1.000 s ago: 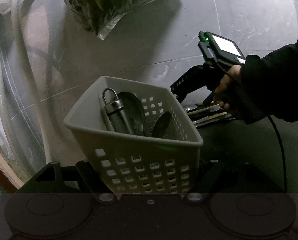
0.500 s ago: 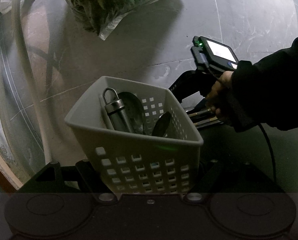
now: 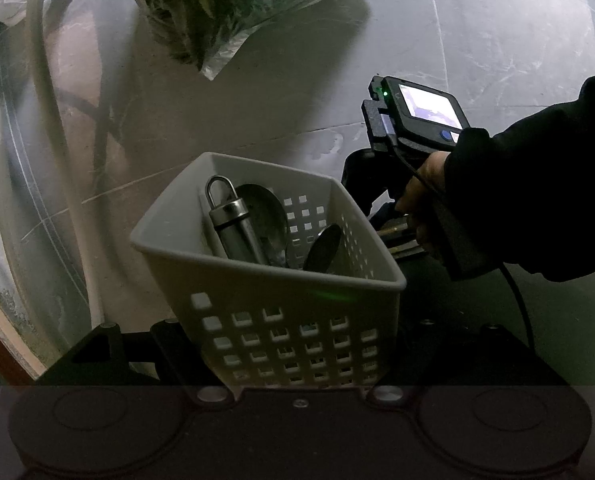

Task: Organize utensils
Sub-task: 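Reach the right gripper to the pile and grasp the silver table knife, then lift the silver knife up toward the caddy with the right gripper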

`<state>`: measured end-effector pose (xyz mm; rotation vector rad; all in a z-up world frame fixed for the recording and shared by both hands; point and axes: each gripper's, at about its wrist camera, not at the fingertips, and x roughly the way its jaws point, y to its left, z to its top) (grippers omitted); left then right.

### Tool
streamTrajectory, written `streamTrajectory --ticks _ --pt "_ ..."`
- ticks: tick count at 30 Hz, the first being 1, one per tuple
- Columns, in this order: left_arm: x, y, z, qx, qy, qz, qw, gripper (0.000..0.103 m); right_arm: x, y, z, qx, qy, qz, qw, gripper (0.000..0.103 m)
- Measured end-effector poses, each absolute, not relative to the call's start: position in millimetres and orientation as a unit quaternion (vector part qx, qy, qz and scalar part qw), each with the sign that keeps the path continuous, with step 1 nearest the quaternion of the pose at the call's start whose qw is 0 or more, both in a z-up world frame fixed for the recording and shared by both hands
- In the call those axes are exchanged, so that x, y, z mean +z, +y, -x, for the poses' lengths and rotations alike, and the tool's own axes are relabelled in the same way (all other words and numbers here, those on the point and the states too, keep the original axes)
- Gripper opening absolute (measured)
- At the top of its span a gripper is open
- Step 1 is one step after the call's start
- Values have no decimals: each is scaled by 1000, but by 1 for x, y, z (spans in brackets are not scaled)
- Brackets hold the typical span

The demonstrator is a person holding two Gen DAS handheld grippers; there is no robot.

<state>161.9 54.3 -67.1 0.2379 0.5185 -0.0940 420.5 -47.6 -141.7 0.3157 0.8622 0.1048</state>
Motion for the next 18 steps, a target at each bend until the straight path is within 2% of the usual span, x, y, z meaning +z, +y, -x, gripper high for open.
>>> streamTrajectory --ticks 7,9,11,14,18 --pt "-67 55 -163 -45 256 -116 959 81 -147 -67 -433 56 423 -212 879 22" --pt "-67 56 -163 -44 256 -115 959 81 -148 -86 -434 55 426 -248 868 18" --pt "-67 56 -164 -44 255 -114 959 81 -150 -95 -435 53 427 -281 858 8" --pt "-67 55 -163 -43 254 -113 960 81 -151 -103 -430 58 424 -316 847 4" --pt "-67 56 -163 -43 254 -112 960 81 -148 -113 -415 73 405 -358 838 2"
